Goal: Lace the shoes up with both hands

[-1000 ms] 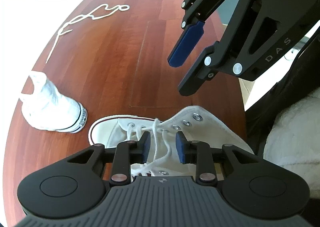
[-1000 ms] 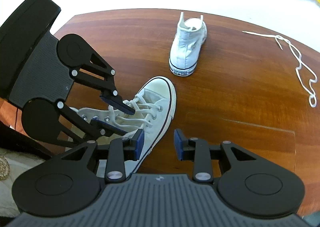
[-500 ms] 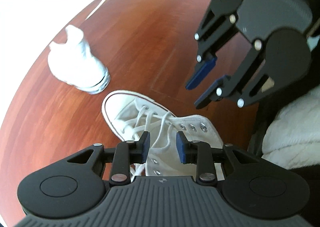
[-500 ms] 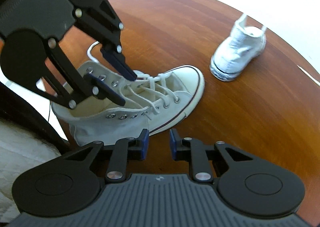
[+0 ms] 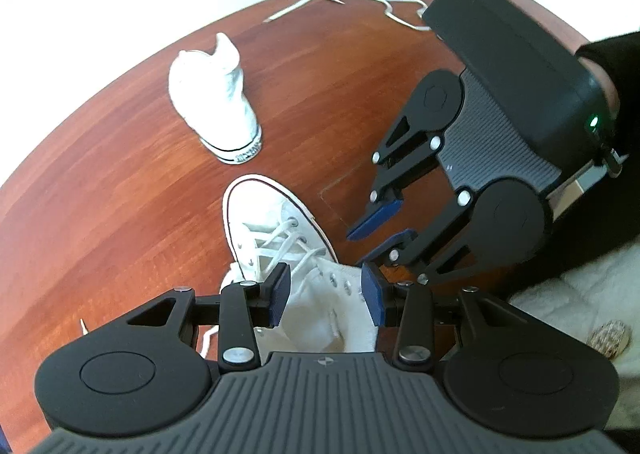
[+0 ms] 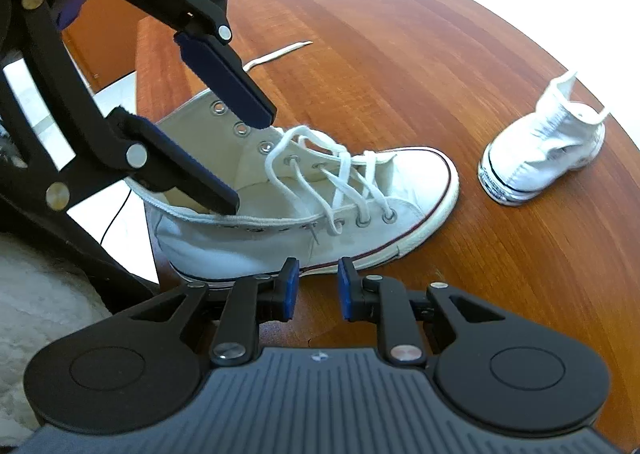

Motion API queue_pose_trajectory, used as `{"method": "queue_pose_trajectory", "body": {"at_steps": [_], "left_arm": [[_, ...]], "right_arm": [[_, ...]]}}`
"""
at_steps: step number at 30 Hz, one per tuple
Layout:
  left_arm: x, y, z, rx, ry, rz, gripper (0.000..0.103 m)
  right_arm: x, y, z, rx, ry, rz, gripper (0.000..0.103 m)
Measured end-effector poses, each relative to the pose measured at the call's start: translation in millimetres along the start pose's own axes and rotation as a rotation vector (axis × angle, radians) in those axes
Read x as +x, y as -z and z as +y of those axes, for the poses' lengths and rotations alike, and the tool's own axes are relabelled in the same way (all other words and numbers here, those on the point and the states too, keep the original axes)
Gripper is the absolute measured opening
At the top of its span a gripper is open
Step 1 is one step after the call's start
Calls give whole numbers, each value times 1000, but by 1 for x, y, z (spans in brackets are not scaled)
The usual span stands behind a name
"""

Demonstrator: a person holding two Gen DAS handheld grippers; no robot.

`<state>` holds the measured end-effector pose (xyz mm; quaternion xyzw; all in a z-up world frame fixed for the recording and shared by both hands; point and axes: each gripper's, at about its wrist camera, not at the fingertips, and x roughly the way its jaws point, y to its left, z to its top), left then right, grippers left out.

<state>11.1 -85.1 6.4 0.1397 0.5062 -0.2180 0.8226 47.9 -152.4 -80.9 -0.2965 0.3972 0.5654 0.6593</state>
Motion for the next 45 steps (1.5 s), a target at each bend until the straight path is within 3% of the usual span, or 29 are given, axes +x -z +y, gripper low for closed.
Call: {"method": "queue_pose_trajectory", "body": {"at_steps": [8, 10, 12, 14, 23, 37, 39, 45], "left_arm": [[6, 7, -23, -94, -86, 17, 42], [10, 11, -24, -114, -110, 27, 39], [12, 14, -25, -127, -125, 33, 25], [15, 16, -25, -144, -147, 39, 20], [22, 30, -13, -286, -228, 15, 18], [25, 36, -16, -330, -216, -5, 18], [26, 38, -15, -338, -213, -3, 19], [27, 41, -8, -359, -200, -14, 21]], "right_arm": [[2, -1, -5, -44, -39, -23, 19], [3, -1, -6, -46, -43, -28, 19], [4, -1, -5, -50, -44, -30, 19], [7, 0, -4, -55, -43, -28, 18], [18, -1, -2, -54, -24, -27, 13], [25, -11, -1, -93, -14, -24, 9], [24, -10, -1, -91, -12, -17, 2], [21, -8, 1, -85, -5, 3, 2]]}}
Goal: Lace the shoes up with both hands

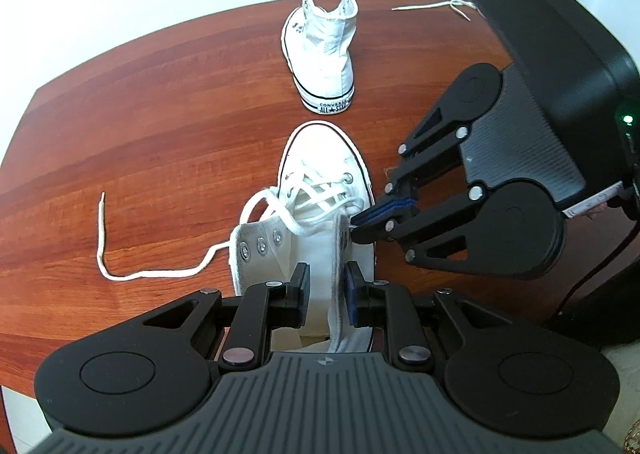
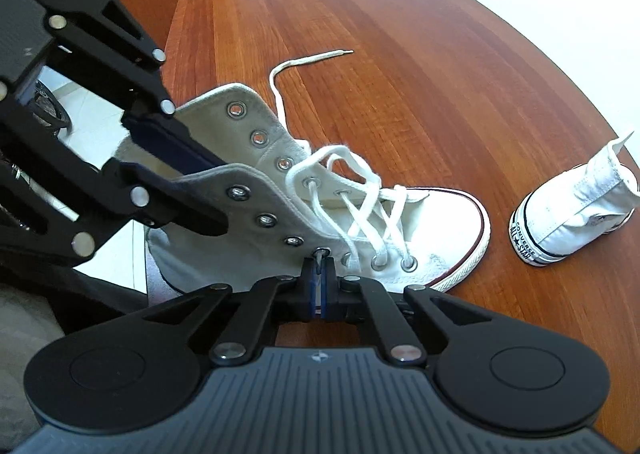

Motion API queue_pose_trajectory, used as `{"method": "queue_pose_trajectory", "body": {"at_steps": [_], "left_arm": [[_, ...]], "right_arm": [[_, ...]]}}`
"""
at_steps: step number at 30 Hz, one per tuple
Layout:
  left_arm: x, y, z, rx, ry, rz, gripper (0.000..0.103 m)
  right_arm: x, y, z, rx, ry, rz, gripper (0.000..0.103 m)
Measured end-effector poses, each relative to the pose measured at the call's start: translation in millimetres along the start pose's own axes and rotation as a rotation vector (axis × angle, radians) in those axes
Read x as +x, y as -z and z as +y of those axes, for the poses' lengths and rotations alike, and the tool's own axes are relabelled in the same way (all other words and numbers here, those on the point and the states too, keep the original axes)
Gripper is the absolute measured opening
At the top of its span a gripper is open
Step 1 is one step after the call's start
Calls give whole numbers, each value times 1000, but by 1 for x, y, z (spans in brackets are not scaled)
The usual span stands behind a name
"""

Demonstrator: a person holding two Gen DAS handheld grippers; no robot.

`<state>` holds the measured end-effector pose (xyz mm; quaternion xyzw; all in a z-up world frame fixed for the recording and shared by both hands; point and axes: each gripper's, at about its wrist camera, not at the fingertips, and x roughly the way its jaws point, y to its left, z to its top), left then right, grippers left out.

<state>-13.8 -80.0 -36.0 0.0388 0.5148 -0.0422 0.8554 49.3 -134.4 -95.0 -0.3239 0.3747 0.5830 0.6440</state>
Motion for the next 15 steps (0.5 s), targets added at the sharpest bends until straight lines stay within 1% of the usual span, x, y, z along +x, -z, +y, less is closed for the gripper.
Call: {"method": "queue_pose_trajectory", "body": {"at_steps": [6, 9, 15], "left_arm": [[1, 1, 5, 13, 11, -3, 21], [3, 2, 9, 19, 18, -4, 21], [4, 3, 14, 31, 40, -5, 21]], "right_arm": [[-3, 2, 2, 7, 6, 21, 2], [-9, 10, 2, 36, 26, 32, 2], [-20, 33, -1, 140, 70, 70, 2]]}}
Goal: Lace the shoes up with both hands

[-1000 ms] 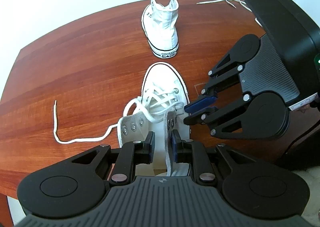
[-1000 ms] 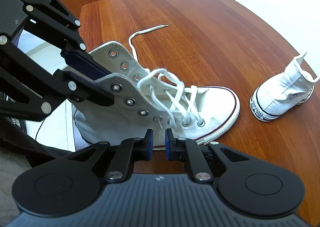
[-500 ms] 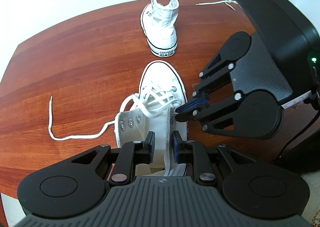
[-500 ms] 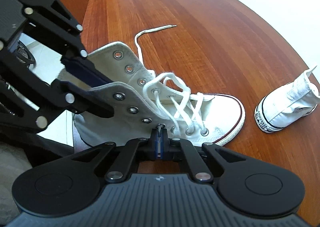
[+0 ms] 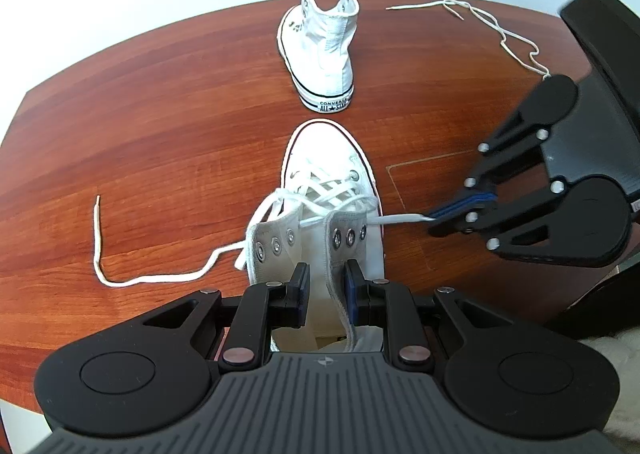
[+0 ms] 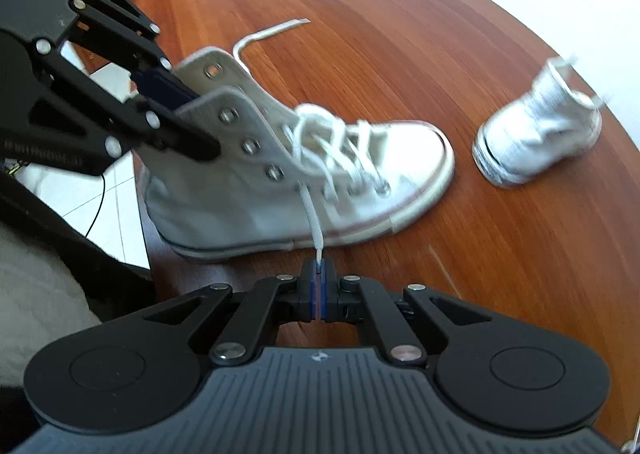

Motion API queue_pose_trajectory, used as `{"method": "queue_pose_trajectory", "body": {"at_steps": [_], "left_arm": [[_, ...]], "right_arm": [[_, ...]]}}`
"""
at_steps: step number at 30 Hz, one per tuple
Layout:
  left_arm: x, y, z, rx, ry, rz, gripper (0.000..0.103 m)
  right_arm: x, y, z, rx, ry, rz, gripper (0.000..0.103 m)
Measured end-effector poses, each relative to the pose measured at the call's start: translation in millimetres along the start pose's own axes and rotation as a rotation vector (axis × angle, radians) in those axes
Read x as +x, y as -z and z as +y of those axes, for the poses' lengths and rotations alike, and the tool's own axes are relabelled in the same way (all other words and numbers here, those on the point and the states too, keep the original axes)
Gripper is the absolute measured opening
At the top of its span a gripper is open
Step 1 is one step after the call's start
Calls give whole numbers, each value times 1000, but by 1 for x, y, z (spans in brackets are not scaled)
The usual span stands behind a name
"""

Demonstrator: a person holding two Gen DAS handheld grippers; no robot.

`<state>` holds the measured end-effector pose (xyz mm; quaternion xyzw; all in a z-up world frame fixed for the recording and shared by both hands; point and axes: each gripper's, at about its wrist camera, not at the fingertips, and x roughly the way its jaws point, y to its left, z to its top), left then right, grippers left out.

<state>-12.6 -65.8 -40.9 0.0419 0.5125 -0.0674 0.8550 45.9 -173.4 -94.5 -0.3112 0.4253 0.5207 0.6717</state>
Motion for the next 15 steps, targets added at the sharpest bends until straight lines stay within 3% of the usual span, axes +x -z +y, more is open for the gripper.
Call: {"method": "queue_pose_trajectory", "body": {"at_steps": [9, 15], "left_arm": [[1, -1, -1, 21, -4, -3, 25], [3, -2, -2, 26, 0, 1, 27]], "right_arm": [[-9, 37, -11, 142, 52, 47, 2], [-14, 42, -15, 171, 62, 45, 3]]}}
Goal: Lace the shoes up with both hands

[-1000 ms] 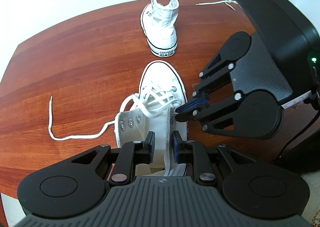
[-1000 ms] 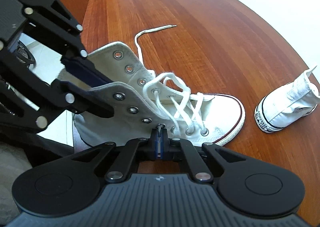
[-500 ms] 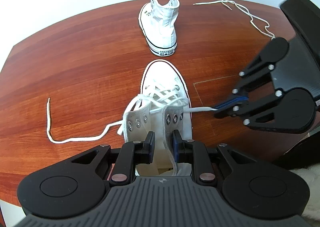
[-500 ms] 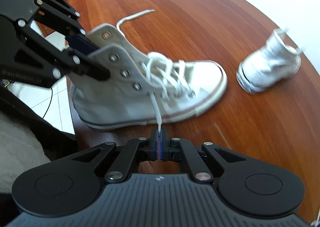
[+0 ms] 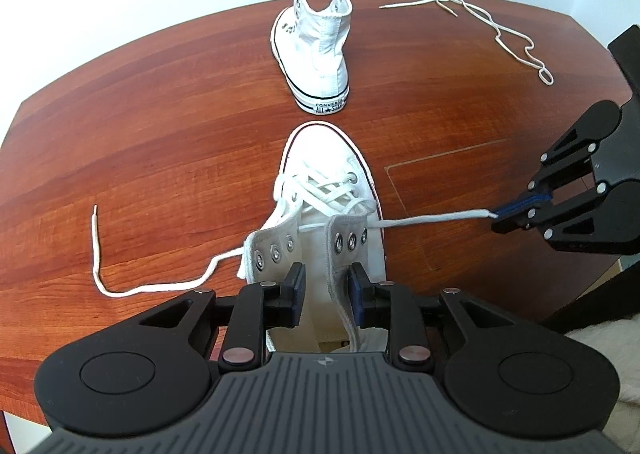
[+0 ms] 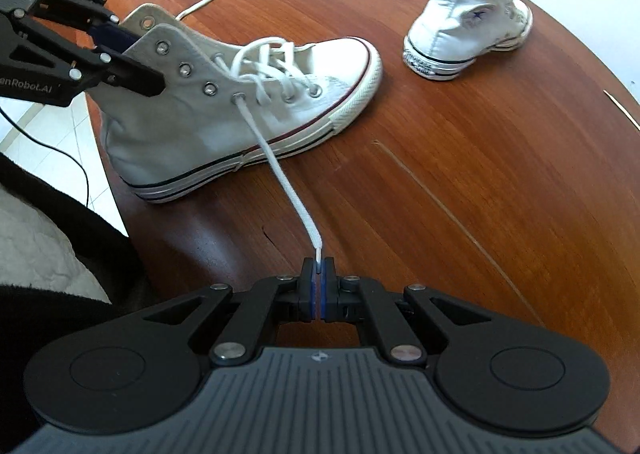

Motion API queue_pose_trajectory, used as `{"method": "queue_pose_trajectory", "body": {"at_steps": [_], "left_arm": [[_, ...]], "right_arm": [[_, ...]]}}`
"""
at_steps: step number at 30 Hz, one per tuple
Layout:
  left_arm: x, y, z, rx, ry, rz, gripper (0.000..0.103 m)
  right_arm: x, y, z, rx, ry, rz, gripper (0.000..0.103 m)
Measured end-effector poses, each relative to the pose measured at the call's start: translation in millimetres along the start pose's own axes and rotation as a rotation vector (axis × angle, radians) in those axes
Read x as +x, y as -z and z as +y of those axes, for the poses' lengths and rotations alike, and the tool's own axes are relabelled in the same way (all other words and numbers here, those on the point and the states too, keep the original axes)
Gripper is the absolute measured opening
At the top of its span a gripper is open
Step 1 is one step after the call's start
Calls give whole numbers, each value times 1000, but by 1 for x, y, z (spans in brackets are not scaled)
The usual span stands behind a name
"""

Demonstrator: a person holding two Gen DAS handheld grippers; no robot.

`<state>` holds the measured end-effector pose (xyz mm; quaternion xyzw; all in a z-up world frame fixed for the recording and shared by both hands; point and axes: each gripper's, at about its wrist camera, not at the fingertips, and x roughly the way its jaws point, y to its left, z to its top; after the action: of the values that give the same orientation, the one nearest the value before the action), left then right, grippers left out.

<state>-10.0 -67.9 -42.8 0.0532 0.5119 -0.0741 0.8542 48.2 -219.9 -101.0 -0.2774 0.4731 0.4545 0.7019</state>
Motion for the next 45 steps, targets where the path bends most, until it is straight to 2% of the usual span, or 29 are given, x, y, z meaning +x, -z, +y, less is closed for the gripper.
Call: {"method": "queue_pose_trajectory", "body": {"at_steps": [5, 6, 7, 8, 17, 24, 26, 33, 40, 45], "left_arm": [[2, -1, -2, 10, 4, 4, 29], [2, -1, -2, 12, 2, 5, 29], [2, -2, -2, 13, 0, 6, 30], [2, -1, -2, 13, -2, 6, 31], [-3, 1, -6, 43, -6, 10, 36], [-8, 5, -10, 71, 7, 26, 36], [-10, 5, -11, 80, 3, 26, 36], [-14, 6, -12, 77, -1, 30, 36], [-14, 8, -11, 56, -15, 35, 38], [-12, 9, -9, 41, -14, 34, 38]], "right_arm": [[-2, -6, 2, -17, -11, -26, 7], [-3, -7, 2, -20, -13, -32, 11], [-3, -8, 2, -23, -15, -37, 28], [-4, -9, 2, -27, -18, -42, 36], [2, -29, 11, -102, -64, -82, 34], [13, -51, 23, -161, -107, -106, 32], [15, -55, 26, -175, -116, -108, 22], [28, -71, 28, -200, -135, -104, 19], [38, -77, 28, -193, -154, -88, 4], [33, -71, 28, -185, -139, -87, 3]]}}
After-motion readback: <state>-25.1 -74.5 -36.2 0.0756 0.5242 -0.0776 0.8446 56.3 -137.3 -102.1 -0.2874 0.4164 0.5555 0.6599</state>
